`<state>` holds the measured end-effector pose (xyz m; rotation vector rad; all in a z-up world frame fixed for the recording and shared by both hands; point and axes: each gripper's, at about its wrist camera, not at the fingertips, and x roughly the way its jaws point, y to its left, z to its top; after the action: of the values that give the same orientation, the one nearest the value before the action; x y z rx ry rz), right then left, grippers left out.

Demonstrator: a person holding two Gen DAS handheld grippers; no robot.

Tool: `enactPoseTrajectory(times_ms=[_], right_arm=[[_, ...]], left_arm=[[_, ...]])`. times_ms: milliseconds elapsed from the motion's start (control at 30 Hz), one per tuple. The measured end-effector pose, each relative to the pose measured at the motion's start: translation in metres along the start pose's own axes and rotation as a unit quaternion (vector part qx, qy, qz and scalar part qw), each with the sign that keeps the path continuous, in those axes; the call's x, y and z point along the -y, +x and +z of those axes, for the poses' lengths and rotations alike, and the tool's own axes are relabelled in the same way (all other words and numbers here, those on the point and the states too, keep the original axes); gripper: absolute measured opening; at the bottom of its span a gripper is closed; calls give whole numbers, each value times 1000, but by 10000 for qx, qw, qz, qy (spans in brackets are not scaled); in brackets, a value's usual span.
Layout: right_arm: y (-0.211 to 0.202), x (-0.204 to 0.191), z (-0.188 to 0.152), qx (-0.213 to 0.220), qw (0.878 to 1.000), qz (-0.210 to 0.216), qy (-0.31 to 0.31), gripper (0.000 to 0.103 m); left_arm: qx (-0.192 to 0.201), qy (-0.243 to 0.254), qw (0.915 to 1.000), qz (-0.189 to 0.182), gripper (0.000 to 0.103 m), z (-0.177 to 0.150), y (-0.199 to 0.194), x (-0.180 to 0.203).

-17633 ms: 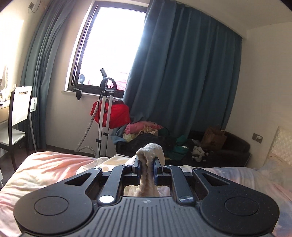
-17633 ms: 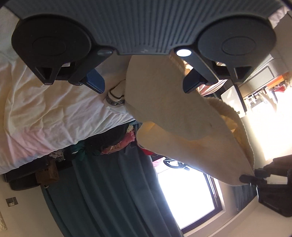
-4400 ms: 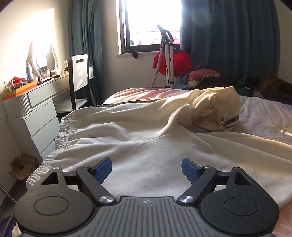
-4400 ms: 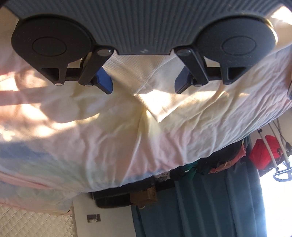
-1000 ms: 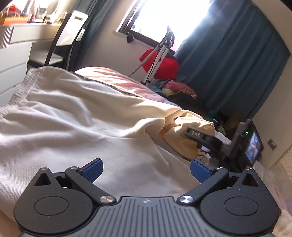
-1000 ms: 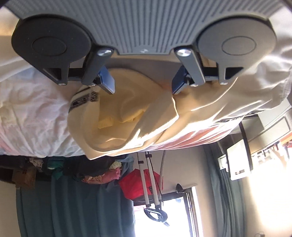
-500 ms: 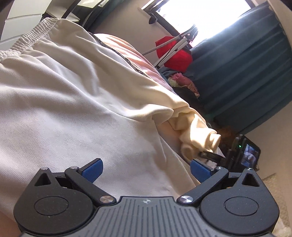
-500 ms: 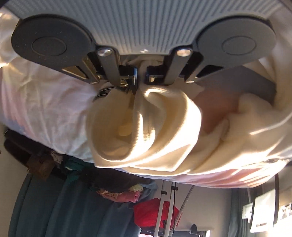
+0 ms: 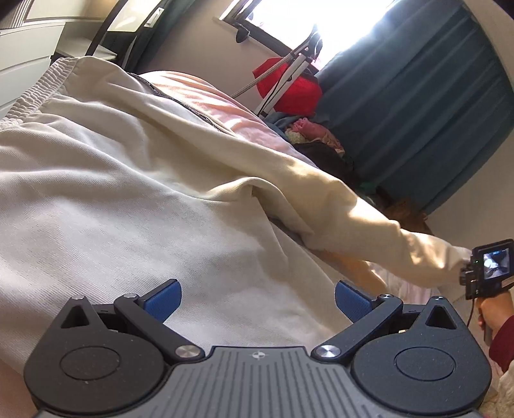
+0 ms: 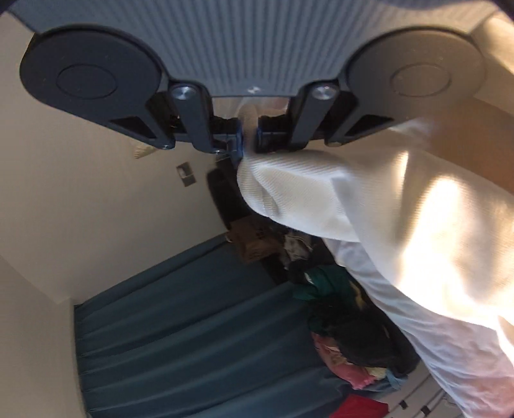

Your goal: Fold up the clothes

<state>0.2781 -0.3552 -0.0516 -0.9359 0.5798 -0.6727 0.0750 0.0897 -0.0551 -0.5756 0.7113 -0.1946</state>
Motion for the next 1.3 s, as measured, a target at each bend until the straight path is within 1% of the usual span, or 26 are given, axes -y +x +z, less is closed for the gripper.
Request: enactPoseTrajectory(times_ms=[67,100,167,200,233,267,300,367,433,467,533,633,667,767,800,833,867,900,1000,1100,1133,1167,1200,1233,1267,1300], right_arm=[[10,14,-10,-8,9996,-226,167,15],[14,18,-18,-64,9991,-238,344,23],[22,22,-40,-279,9964,-27,795,40],[26,22,-53,-451,9929,186,1087,52],[29,21,-68,-635,9873,433,1392,60],[30,20,-84,-823,9796,699,1692,63],[30,18,-101,-1007,9689,1016,2019,63],[27,16,-133,-1326,9399,1578,2722,63],[24,16,-163,-1608,9017,2043,3454,63],[24,18,-178,-1719,8765,2241,3899,63],[25,22,-200,-1802,8146,2582,4871,63],[9,25,-230,-1740,7274,2860,5990,66],[2,28,-235,-1625,7070,3037,6176,66],[-7,39,-234,-985,6609,3579,6522,66],[-3,41,-231,-817,6389,3729,6678,66],[6,40,-227,-785,6103,3888,6857,80],[15,38,-225,-810,5813,4043,7015,89],[24,35,-220,-870,5693,4087,7080,89],[49,21,-195,-1170,5934,3848,6972,90],[79,7,-165,-1383,6040,3767,6886,89],[88,4,-153,-1450,6096,3720,6848,75],[97,3,-141,-1544,6204,3634,6776,65],[104,3,-126,-1681,6398,3462,6652,44],[112,2,-110,-1823,6620,3244,6507,16],[121,3,-94,-1947,6792,3052,6385,9],[128,6,-79,-2009,6870,2955,6327,9]], left_arm=[[-34,98,9999,24,103,-2,3,3],[-51,148,9999,61,103,-2,5,5],[-85,246,9996,134,103,-3,10,9],[-101,268,9995,155,103,-3,12,10],[-129,275,9994,175,103,-4,14,11],[-157,272,9994,167,103,-4,16,10],[-184,268,9993,159,103,-5,17,10],[-225,280,9993,138,103,-7,19,9],[-260,300,9991,130,103,-10,21,9],[-266,316,9991,130,103,-11,21,11],[-280,341,9989,149,103,-13,21,12],[-298,312,9989,160,103,-16,24,12],[-298,280,9990,160,103,-16,25,13],[-297,214,9992,155,103,-18,27,13],[-296,211,9992,150,103,-19,27,14],[-294,209,9992,145,103,-20,28,14],[-293,206,9993,142,103,-21,29,14],[-297,210,9992,166,103,-21,30,14],[-301,205,9991,205,103,-22,33,14],[-312,202,9990,241,103,-22,36,13],[-316,198,9990,251,103,-22,37,13],[-318,196,9990,245,103,-21,38,12],[-319,195,9990,239,103,-20,40,11],[-320,193,9990,233,103,-19,42,10],[-314,189,9991,215,103,-17,44,10],[-295,180,9992,195,103,-15,46,9]])
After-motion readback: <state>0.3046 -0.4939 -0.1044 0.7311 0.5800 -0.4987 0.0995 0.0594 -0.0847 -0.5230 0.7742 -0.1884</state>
